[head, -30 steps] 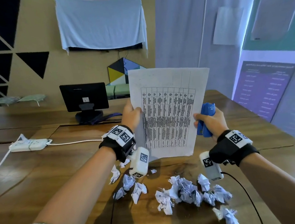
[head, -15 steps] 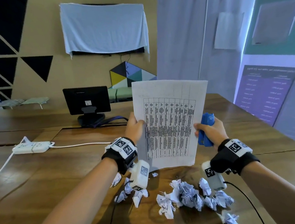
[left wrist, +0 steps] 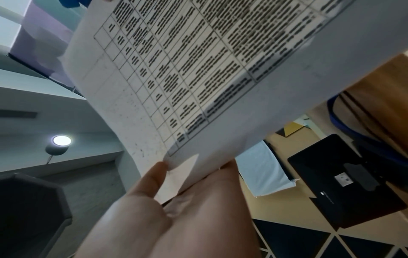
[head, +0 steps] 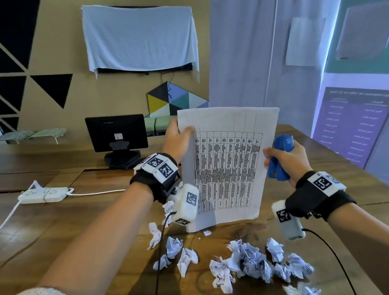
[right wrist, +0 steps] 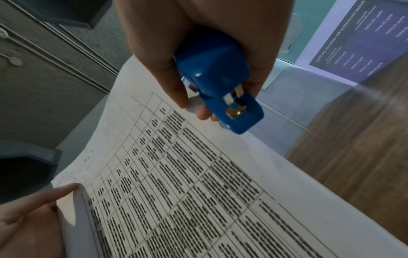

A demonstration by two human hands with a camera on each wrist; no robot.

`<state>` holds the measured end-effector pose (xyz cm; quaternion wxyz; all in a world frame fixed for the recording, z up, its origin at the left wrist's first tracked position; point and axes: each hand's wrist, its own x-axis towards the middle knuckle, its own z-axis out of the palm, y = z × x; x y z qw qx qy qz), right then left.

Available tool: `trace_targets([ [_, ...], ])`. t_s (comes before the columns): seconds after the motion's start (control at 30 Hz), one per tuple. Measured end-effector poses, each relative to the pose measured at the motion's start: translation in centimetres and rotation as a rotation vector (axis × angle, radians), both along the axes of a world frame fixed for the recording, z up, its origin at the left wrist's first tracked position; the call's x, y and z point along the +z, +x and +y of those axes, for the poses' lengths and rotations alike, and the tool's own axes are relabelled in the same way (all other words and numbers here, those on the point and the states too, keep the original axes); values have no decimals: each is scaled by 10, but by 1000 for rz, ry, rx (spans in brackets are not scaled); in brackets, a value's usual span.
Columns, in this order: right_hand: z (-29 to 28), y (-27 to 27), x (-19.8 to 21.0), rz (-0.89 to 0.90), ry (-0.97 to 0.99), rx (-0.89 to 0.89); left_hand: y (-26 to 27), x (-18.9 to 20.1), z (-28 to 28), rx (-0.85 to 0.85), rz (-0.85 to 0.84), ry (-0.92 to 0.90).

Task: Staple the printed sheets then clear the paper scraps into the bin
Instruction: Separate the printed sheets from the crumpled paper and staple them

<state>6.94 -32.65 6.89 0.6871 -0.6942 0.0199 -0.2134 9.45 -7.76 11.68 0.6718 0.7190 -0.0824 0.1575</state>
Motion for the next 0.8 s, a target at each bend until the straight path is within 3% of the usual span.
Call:
trace_targets([
  [0.17, -3, 0, 25, -118, -51, -106, -2, -2, 3, 0, -24, 28],
  [0.3, 15, -20, 73, -342, -75, -226, -5, -6, 4, -3, -54, 22],
  [0.5, 85, -60, 127, -810, -67, -41, -7, -8, 0, 19, -111, 8],
  [0.6, 112, -52, 123, -812, -220, 69, -8, -9, 1, 29, -125, 2],
  [0.8, 132, 0, 93, -716, -471, 121, -10, -12, 2, -16, -185, -5],
])
